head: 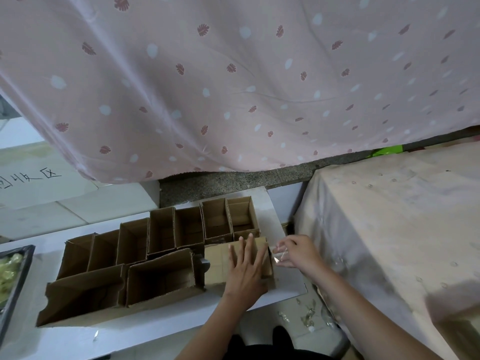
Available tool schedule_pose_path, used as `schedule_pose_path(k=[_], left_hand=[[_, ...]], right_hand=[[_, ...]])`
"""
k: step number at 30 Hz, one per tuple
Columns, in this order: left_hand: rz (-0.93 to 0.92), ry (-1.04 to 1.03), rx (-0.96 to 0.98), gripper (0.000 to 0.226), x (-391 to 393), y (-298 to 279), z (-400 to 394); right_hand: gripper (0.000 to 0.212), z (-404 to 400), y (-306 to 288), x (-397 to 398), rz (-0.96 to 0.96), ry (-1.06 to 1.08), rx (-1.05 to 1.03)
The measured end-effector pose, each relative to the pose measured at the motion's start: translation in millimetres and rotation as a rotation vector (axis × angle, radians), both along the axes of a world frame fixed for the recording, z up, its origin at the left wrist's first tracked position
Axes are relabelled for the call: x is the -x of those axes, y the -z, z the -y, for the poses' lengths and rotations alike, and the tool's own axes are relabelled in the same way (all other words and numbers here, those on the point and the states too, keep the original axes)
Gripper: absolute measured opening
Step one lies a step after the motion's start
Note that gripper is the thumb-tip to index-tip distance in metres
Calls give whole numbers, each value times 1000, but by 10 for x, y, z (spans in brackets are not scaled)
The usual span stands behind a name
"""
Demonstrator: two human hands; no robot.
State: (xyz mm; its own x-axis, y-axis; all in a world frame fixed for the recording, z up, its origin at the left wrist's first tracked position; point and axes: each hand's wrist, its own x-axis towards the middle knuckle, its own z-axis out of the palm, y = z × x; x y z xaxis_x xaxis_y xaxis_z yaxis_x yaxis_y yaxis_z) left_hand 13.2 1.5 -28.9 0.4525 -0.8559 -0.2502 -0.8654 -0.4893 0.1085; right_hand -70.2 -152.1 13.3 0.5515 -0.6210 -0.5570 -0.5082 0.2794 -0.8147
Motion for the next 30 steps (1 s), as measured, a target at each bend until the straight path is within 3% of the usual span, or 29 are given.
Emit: schedule_pose_path(k=[6, 11, 15, 21, 24, 30], left_hand=[[-60, -127, 174, 101, -72, -223, -91], [-386, -249, 417, 98, -103, -171, -189], [-494, -314, 494, 95, -137, -14, -301], [-507, -299, 446, 99, -157, 87, -369], [-464, -306, 320, 105, -122, 129, -390], [-211, -283, 126, 93, -36, 110, -367]], right_hand=[[45, -63, -248, -69, 88, -126, 49], [41, -94, -348, -98, 175, -72, 17], [37, -1, -331, -61, 197, 7, 10], [18, -71, -244, 13, 157, -210, 30], [6, -131, -258, 5, 88, -331, 201], [13, -310, -298, -59, -41, -398, 463]])
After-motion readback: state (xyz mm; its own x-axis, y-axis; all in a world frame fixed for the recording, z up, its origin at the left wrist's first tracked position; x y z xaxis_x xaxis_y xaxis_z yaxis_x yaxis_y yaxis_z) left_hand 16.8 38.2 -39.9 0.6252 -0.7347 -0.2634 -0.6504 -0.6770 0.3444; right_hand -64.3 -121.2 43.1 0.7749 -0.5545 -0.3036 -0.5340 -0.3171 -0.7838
